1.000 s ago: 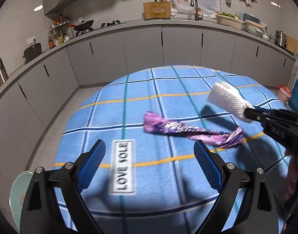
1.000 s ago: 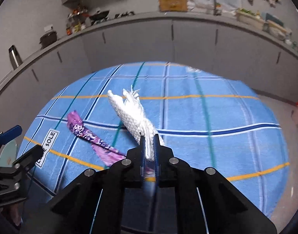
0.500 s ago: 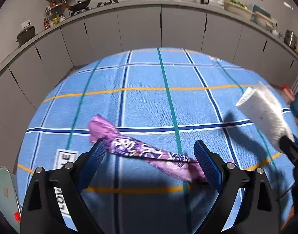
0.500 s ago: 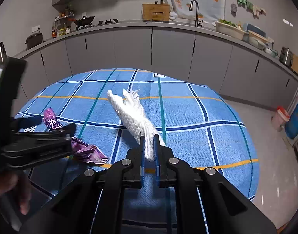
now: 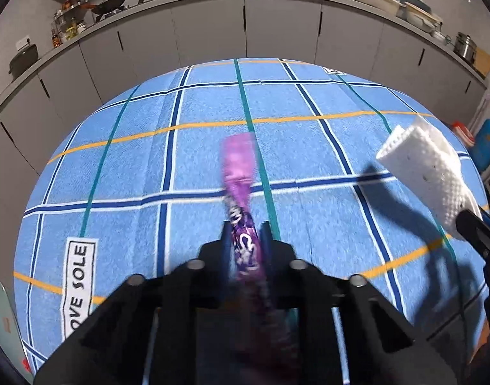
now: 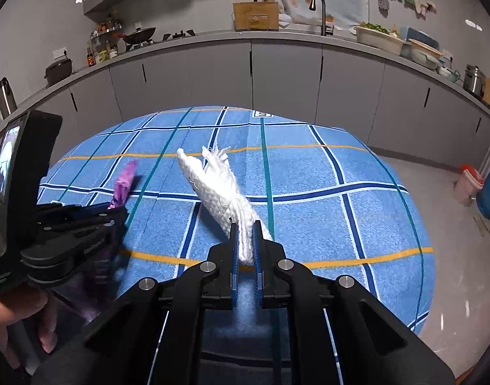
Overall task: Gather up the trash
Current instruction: 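Grasp the white mesh with the right tool while the left tool grasps the purple wrapper, then lift the purple wrapper and white mesh with both tools and carry them over the bowl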
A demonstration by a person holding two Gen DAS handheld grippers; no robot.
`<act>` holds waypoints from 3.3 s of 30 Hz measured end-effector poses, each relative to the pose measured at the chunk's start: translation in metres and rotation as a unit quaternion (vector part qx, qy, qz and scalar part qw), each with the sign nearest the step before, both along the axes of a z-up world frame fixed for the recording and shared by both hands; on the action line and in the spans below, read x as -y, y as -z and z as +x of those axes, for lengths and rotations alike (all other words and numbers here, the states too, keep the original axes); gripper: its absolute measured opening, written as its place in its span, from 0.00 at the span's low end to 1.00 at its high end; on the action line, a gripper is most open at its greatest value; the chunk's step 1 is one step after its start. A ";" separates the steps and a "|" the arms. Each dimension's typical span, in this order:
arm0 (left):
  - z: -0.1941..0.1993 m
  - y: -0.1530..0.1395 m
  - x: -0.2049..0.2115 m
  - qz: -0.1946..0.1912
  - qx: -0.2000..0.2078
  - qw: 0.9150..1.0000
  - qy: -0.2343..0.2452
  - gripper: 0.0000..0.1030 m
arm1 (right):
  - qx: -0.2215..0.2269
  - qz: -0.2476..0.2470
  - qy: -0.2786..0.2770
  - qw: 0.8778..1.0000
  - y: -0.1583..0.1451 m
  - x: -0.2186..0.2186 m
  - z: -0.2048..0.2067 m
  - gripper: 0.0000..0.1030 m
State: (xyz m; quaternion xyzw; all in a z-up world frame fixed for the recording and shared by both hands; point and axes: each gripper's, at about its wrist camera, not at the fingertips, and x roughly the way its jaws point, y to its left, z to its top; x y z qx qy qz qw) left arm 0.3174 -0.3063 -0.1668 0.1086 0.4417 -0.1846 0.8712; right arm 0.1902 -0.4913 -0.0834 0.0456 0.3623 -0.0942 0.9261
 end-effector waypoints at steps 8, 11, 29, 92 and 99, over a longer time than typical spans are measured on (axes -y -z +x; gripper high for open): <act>-0.029 -0.020 -0.037 -0.010 0.013 1.000 0.008 0.14 | 0.012 0.006 -0.018 1.000 -0.011 -0.022 -0.007 0.09; -0.039 -0.027 -0.056 -0.014 0.020 1.000 -0.001 0.14 | 0.016 0.008 -0.028 0.999 -0.016 -0.035 -0.009 0.09; -0.069 -0.054 -0.170 -0.020 0.052 0.996 -0.070 0.14 | 0.029 0.028 -0.124 0.991 -0.034 -0.140 -0.003 0.09; -0.111 -0.080 -0.428 -0.053 0.089 0.954 -0.281 0.14 | 0.016 0.042 -0.356 0.933 -0.053 -0.394 0.024 0.09; -0.111 -0.070 -0.445 -0.055 0.078 0.950 -0.296 0.15 | -0.001 0.048 -0.377 0.925 -0.042 -0.420 0.030 0.09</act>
